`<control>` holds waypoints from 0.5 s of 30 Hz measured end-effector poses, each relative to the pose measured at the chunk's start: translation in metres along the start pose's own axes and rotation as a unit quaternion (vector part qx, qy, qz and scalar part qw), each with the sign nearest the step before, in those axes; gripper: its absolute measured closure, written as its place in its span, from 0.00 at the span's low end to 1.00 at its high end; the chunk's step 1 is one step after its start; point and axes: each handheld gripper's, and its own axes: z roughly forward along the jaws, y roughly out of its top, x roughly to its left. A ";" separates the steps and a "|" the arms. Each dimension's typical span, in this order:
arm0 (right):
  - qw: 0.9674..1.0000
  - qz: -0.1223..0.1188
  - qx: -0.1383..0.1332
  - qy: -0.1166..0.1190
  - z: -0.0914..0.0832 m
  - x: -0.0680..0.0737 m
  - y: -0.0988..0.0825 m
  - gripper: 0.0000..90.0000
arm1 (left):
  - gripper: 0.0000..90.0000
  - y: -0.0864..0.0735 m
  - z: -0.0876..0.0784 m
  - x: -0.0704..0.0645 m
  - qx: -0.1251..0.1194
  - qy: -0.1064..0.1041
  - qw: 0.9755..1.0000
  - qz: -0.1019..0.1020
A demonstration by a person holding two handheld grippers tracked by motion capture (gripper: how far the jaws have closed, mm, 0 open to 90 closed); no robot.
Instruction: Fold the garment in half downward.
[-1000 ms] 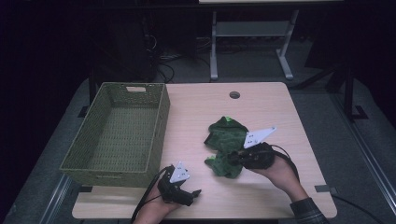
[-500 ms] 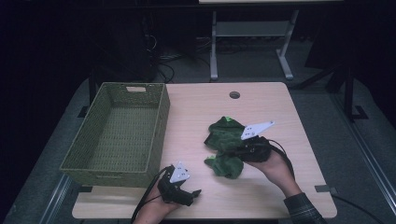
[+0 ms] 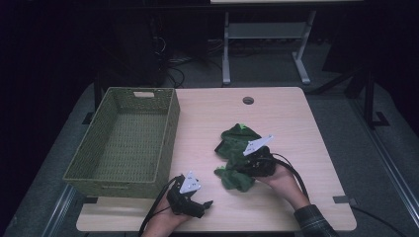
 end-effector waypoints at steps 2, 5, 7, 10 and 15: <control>1.000 0.003 0.003 0.002 0.003 0.000 -0.001 1.00 | 0.14 0.000 0.000 0.000 0.001 0.000 1.000 0.001; 1.000 0.012 0.004 0.005 0.005 -0.002 -0.004 1.00 | 0.14 0.000 0.000 0.000 0.002 0.000 1.000 0.001; 1.000 0.018 0.003 0.005 0.007 -0.002 -0.006 1.00 | 0.14 0.000 0.000 0.000 0.003 0.001 1.000 0.001; 1.000 0.017 0.000 -0.001 0.009 -0.002 -0.007 1.00 | 0.14 0.000 0.000 0.000 0.002 0.004 1.000 0.000; 1.000 0.024 -0.010 -0.005 0.003 -0.001 -0.007 0.94 | 0.14 0.001 0.000 0.000 0.003 0.004 1.000 0.001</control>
